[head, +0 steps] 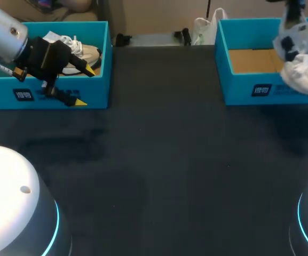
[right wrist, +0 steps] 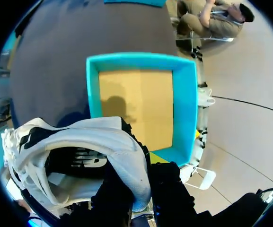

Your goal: Take the shoe out of the shoebox, open the shoe tongue, remove and reinsert the insole, then place the shoe into the shoebox

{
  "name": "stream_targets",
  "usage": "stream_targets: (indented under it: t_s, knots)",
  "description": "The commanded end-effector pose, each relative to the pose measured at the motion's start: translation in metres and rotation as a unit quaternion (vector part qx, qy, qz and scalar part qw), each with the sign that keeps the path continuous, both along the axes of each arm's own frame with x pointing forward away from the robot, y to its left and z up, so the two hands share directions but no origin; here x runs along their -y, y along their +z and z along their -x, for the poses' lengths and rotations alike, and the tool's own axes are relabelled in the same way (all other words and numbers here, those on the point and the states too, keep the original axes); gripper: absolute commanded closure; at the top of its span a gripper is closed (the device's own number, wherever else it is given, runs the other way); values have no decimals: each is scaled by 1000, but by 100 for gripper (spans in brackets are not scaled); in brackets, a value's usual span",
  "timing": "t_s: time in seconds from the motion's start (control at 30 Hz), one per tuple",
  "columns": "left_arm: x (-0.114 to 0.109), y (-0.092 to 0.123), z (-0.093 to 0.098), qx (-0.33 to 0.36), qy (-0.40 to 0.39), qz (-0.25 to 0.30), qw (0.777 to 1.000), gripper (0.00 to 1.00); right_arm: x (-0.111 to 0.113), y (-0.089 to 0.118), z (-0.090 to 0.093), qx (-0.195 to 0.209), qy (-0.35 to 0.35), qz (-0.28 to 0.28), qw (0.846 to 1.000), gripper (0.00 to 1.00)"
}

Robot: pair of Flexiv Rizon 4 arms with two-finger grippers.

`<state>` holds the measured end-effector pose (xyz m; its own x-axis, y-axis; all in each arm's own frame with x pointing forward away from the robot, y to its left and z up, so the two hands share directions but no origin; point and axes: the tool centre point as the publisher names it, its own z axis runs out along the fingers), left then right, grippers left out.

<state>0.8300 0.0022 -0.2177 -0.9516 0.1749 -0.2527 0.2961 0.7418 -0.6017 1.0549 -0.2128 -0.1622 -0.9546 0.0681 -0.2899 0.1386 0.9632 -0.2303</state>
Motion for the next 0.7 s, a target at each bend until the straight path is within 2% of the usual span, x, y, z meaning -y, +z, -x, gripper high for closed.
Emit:
stream_targets:
  t_s: [0.03,0.17,0.33,0.37,0.7]
  knots:
    - [0,0,0,0,0,-2,1000,0,32,-10,-19,-7,-8,-7,1000,100]
    - [0,0,0,0,0,-2,1000,0,54,-20,-34,-7,-17,-1,1000,100]
    - [0,0,0,0,0,-2,1000,0,69,-23,-44,17,-41,-26,999,100]
    - [0,0,0,0,0,-2,1000,0,69,-21,-44,26,-36,-35,998,100]
    - [0,0,0,0,0,-2,1000,0,69,-21,-44,26,-36,-35,998,100]
